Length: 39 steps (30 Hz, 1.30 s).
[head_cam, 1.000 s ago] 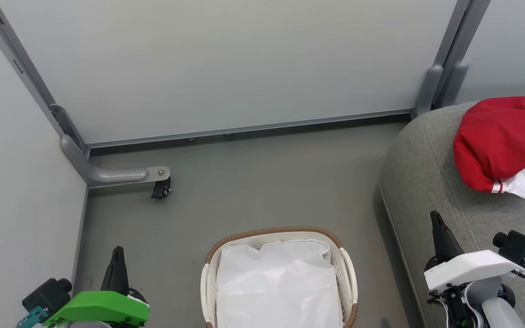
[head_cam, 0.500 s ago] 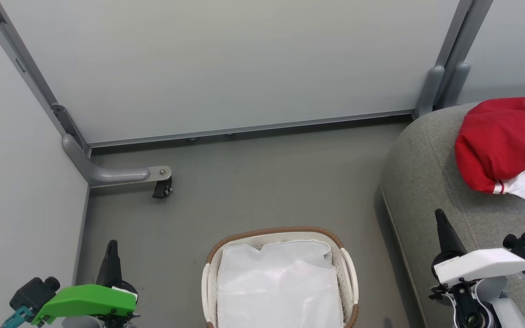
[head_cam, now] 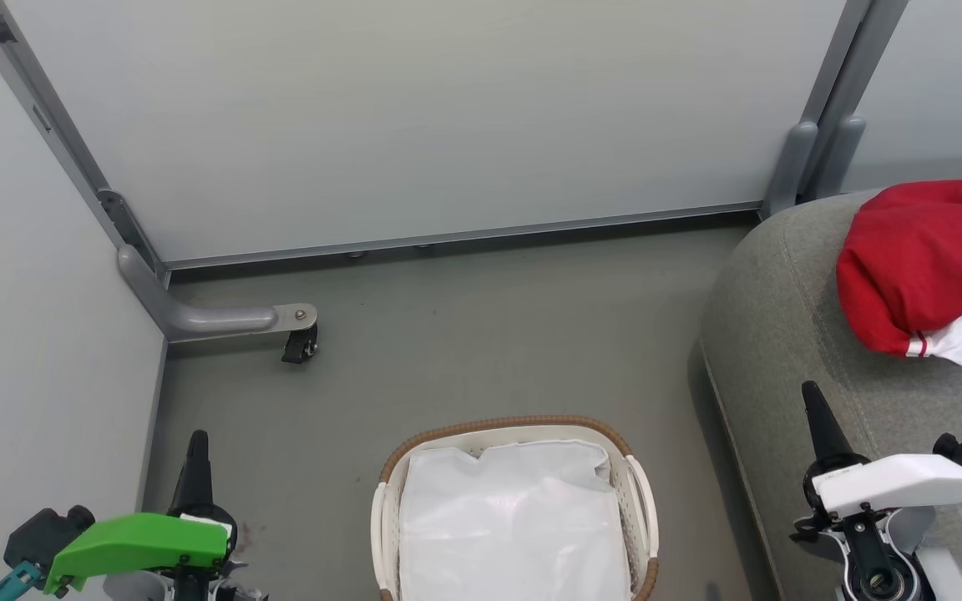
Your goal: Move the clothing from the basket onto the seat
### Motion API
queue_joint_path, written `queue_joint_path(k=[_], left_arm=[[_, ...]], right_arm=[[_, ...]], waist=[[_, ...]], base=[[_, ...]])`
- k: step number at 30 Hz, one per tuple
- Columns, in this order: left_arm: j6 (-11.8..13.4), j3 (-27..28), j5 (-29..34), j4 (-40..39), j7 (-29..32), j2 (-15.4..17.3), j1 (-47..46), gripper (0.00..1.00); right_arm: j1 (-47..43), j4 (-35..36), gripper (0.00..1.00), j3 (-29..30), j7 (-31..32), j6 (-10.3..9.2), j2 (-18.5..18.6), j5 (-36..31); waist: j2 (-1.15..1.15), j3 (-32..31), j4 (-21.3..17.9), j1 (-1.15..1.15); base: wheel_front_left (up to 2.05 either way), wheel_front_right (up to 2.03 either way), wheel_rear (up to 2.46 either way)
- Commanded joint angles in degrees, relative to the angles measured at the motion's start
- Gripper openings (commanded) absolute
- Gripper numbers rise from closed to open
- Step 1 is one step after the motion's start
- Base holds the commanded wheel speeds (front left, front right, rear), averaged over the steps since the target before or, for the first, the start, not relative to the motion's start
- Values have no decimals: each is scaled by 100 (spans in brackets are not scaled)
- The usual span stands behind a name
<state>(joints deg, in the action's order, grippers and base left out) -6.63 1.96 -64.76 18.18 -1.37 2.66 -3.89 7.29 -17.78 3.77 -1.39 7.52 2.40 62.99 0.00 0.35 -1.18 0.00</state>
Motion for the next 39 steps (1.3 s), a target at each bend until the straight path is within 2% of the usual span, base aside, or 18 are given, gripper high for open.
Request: queue_joint_path(k=[1, 39], left_arm=[[-38, 47, -163, -87, 39, 23, -144, 0], [-83, 336, -1955, -319, 567, 32, -227, 0]], right_arm=[[-19, 84, 0, 32, 53, -2, 40, 159], [-97, 298, 0, 210, 572, -3, 56, 2074]], waist=[[0, 0, 3, 0], [0, -11, 74, 0]], base=[[0, 0, 0], [0, 0, 0]])
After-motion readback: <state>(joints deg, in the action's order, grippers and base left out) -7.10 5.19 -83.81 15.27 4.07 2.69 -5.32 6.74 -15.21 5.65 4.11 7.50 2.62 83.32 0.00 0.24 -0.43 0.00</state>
